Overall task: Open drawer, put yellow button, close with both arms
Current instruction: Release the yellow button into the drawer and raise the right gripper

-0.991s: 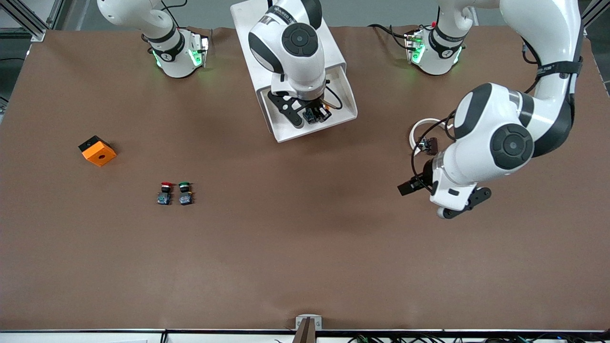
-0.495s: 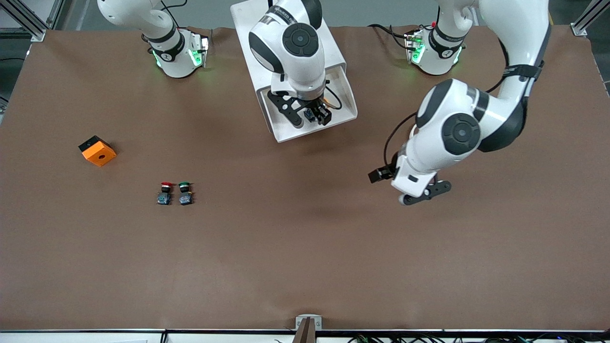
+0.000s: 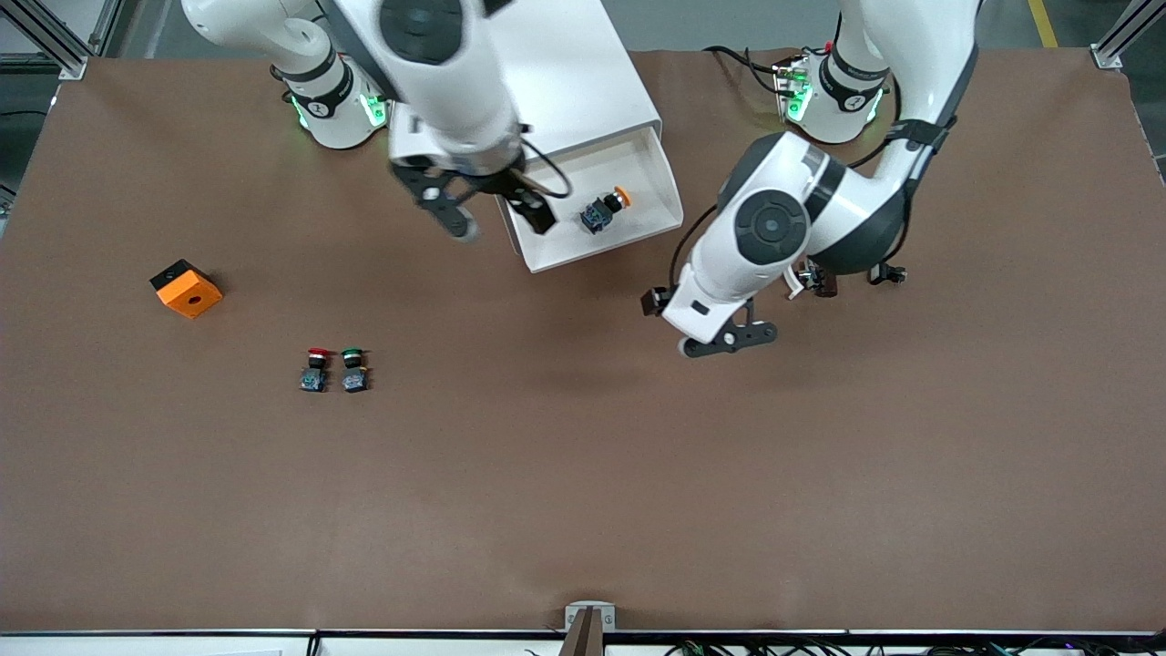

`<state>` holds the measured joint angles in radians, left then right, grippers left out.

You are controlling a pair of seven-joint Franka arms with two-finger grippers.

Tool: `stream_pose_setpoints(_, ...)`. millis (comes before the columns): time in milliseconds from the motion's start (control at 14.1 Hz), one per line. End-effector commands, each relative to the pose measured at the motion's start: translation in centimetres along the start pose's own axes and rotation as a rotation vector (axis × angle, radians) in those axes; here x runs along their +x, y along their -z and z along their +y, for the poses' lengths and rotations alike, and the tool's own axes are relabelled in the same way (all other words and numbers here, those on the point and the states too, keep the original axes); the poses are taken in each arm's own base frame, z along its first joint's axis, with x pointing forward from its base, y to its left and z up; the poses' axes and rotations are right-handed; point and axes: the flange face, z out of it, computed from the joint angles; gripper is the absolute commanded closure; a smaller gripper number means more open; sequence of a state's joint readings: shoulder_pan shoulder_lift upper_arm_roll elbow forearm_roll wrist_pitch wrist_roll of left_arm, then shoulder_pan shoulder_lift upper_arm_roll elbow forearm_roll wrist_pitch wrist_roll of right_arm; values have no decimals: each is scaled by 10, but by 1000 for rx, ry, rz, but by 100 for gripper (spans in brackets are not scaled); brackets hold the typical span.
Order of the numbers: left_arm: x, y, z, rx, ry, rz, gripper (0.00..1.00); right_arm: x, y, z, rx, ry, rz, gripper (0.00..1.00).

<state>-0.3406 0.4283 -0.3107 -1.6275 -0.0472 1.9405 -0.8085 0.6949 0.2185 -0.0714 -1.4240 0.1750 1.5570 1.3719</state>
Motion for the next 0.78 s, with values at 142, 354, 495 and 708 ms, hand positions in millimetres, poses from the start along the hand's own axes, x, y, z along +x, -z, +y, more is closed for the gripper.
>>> stream_pose_setpoints(142, -57, -21, 44, 57, 70, -13, 0, 103, 58, 82, -17, 278, -55, 0)
stream_pose_setpoints(354, -104, -34, 65, 136, 59, -59, 0, 181, 73, 136, 4, 459, -74, 0)
stream_pose_setpoints(495, -134, -38, 75, 179, 43, -85, 0, 219, 73, 170, -42, 552, -31, 0)
stream_pose_setpoints(708, -163, -44, 88, 193, 70, -132, 0, 257, 81, 213, -60, 684, 34, 0)
